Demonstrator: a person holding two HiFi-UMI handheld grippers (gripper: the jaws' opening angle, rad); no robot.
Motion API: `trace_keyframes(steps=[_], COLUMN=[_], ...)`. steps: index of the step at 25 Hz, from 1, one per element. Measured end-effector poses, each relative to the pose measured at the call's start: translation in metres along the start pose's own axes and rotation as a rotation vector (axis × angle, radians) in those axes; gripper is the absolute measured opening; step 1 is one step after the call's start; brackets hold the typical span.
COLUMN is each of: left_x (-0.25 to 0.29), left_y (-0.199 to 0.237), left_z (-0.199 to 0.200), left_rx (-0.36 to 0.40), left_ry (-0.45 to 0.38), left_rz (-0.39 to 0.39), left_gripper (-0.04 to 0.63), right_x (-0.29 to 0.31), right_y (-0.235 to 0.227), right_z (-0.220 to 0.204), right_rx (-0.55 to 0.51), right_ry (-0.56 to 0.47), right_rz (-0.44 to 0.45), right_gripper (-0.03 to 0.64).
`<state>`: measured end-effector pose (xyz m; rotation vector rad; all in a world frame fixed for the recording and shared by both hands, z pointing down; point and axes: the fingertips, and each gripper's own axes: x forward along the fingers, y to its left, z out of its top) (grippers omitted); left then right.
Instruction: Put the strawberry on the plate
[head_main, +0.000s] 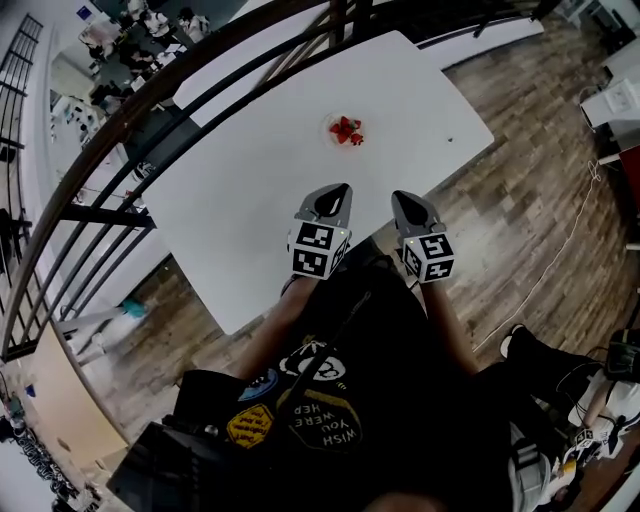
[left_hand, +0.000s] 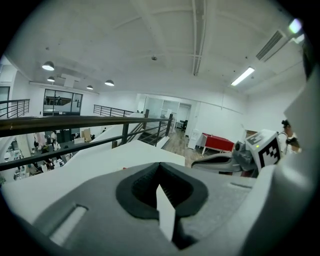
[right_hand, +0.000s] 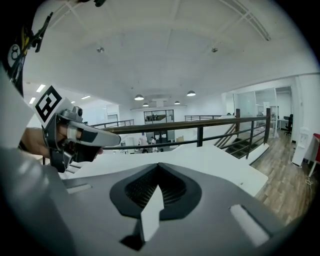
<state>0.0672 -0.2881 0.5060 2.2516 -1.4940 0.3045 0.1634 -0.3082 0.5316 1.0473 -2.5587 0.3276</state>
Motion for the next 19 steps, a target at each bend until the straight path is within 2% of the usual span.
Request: trace_keyframes(steps=[10,19], left_x=[-0.011,-0.002], left_y=[-0.004,-0.014], left_z=[-0.001,0.003], left_rx=[0.005,0.026], left_ry=[-0.022,-0.021], left_rz=[-0.021,-0.036], left_gripper=[0.0,0.0], right_x=[-0.011,-0.019], right_y=[0.02,0.016], right_z=[0.006,0.018], right_rx=[-0.019,-0.006], right_ry=[-0.024,-0.05], right_rz=[0.037,0.036], right_gripper=[0.002,0.002])
